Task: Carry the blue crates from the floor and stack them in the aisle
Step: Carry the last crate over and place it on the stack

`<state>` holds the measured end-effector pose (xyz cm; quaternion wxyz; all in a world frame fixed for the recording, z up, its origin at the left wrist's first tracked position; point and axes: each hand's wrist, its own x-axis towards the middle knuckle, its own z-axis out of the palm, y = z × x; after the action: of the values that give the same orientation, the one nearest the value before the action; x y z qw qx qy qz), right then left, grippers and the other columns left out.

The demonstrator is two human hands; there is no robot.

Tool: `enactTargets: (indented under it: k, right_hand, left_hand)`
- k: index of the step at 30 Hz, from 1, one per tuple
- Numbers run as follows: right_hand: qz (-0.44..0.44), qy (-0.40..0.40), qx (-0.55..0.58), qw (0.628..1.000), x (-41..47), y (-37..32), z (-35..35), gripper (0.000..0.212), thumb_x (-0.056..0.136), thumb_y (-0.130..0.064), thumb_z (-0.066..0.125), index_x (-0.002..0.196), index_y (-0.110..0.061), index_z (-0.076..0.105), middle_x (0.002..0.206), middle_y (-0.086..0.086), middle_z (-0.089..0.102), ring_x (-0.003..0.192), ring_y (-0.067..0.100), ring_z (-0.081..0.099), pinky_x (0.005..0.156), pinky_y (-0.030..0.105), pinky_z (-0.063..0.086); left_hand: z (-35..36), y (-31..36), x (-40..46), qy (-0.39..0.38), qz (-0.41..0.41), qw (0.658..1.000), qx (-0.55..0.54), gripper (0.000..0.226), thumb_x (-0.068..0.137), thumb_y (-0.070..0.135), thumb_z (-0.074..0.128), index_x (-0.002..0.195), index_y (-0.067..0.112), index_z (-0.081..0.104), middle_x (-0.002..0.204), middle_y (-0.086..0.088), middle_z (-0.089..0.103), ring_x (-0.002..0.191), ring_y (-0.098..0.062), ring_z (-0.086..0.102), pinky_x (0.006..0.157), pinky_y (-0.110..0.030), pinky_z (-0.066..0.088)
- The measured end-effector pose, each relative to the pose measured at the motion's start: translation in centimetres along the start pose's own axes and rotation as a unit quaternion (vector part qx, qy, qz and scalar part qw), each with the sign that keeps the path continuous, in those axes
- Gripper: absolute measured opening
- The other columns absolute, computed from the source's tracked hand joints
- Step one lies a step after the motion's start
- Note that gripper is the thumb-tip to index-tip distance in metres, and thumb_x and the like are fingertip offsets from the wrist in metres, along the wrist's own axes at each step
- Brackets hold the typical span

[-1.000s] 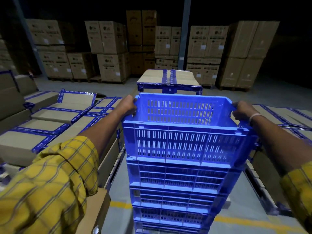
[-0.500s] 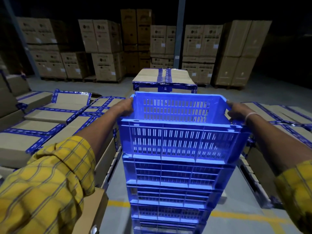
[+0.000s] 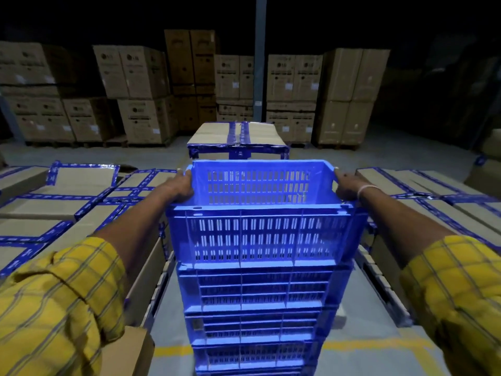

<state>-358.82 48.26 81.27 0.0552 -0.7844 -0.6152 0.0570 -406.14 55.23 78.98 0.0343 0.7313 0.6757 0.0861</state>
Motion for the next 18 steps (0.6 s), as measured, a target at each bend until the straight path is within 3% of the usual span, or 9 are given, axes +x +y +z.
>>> enactTargets:
  k: [2,5,7,10,12,15,18]
  right_hand:
    - [-0.003,-0.012,0.017,1.000,-0.8,0.0,-0.5,0.083,0.094,-0.022,0.051,0.160,-0.012,0.001,0.162,0.017,0.027,0.142,0.034,0.038,0.111,0.038,0.035]
    - [-0.007,-0.008,0.024,1.000,-1.4,0.1,-1.4,0.074,0.091,-0.026,0.061,0.153,-0.004,0.028,0.148,0.019,0.049,0.128,0.034,0.054,0.095,0.035,0.045]
    - [-0.014,0.009,0.038,0.999,-1.1,-0.1,-3.0,0.067,0.092,-0.034,0.062,0.146,-0.003,0.039,0.144,0.019,0.052,0.125,0.035,0.056,0.093,0.035,0.046]
    - [-0.035,0.059,0.085,0.994,-0.3,-0.3,-4.2,0.076,0.097,-0.043,0.054,0.155,-0.005,0.024,0.158,0.019,0.033,0.142,0.035,0.037,0.112,0.040,0.034]
    - [-0.046,0.069,0.061,0.995,-0.1,0.0,-2.4,0.079,0.099,-0.045,0.051,0.159,-0.009,0.015,0.165,0.016,0.015,0.151,0.033,0.021,0.119,0.041,0.023]
    - [-0.035,-0.008,-0.035,0.999,-0.4,0.9,1.5,0.083,0.096,-0.044,0.057,0.160,-0.019,0.011,0.168,0.004,-0.011,0.154,0.031,0.007,0.120,0.043,0.021]
    - [-0.043,-0.030,-0.002,0.999,-0.4,0.7,0.9,0.089,0.093,-0.048,0.060,0.160,-0.018,0.010,0.167,0.004,-0.011,0.154,0.030,0.005,0.121,0.043,0.018]
  left_hand:
    - [-0.3,0.5,-0.5,-0.005,0.000,1.000,0.010,0.059,0.098,0.022,0.048,0.150,0.002,0.028,0.163,-0.028,0.013,0.137,-0.046,0.042,0.110,-0.048,0.038]
    - [-0.5,1.1,-1.0,0.000,0.013,1.000,0.001,0.053,0.099,0.023,0.053,0.141,-0.004,0.037,0.159,-0.030,0.023,0.129,-0.044,0.050,0.104,-0.045,0.042]
    - [-0.4,1.1,-0.9,-0.005,0.010,1.000,0.006,0.059,0.101,0.026,0.054,0.148,-0.003,0.031,0.163,-0.028,0.015,0.136,-0.042,0.046,0.109,-0.044,0.039]
    - [-0.4,1.1,-1.0,-0.010,-0.002,1.000,0.007,0.070,0.103,0.029,0.052,0.156,0.001,0.018,0.168,-0.022,0.001,0.146,-0.038,0.035,0.116,-0.042,0.033]
    - [-0.5,1.2,-1.0,-0.010,0.000,1.000,0.000,0.067,0.102,0.027,0.053,0.155,0.001,0.021,0.167,-0.022,0.002,0.146,-0.038,0.035,0.116,-0.042,0.033]
    - [-0.8,1.6,-1.4,0.004,0.016,1.000,-0.022,0.055,0.099,0.027,0.058,0.143,0.000,0.038,0.161,-0.024,0.023,0.135,-0.038,0.047,0.110,-0.044,0.039]
    - [-1.3,1.9,-2.7,0.025,0.031,0.999,-0.031,0.042,0.096,0.025,0.060,0.129,0.002,0.050,0.140,-0.022,0.048,0.114,-0.036,0.058,0.095,-0.042,0.047]
